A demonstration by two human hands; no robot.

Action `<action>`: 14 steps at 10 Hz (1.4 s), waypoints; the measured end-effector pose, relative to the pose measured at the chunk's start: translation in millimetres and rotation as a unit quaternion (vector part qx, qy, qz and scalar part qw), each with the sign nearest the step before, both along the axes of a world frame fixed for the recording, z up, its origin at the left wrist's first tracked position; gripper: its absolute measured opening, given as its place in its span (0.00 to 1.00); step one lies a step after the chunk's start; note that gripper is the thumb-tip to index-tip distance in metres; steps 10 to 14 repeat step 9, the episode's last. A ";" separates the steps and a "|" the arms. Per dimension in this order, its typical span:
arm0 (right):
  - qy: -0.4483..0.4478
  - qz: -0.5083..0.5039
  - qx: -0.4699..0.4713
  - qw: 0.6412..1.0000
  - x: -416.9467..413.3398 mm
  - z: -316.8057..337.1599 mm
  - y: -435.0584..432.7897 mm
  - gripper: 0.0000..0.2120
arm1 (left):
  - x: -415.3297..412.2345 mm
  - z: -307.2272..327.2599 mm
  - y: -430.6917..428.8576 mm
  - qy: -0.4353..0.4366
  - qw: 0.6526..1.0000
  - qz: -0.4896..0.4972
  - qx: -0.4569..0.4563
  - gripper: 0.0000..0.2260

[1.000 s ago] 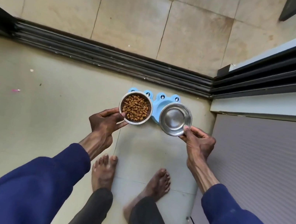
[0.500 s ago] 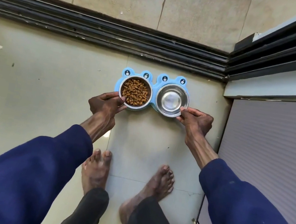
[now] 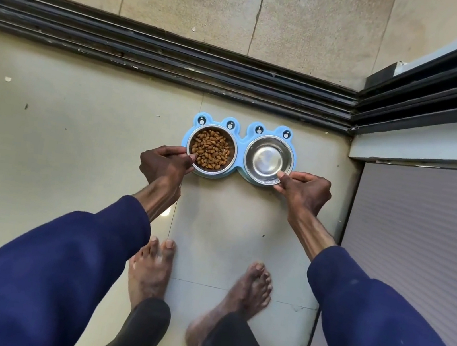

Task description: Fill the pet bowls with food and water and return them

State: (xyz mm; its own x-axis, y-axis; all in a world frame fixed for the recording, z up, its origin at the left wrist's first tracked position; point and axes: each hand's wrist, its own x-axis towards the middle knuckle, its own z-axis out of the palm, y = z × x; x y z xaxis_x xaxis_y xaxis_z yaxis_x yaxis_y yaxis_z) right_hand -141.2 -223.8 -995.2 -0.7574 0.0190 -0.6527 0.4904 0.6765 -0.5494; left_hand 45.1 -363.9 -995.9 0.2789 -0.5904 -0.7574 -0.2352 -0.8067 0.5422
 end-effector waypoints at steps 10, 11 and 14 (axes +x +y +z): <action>0.004 0.057 -0.073 0.996 26.6 50.7 8.7 0.12 | 26.2 63.3 6.2 0.118 0.993 -0.017 0.005 0.08; 0.004 0.057 -0.073 0.996 26.6 50.7 8.7 0.12 | 26.2 63.3 6.2 0.118 0.993 -0.017 0.005 0.08; 0.004 0.057 -0.073 0.996 26.6 50.7 8.7 0.12 | 26.2 63.3 6.2 0.118 0.993 -0.017 0.005 0.08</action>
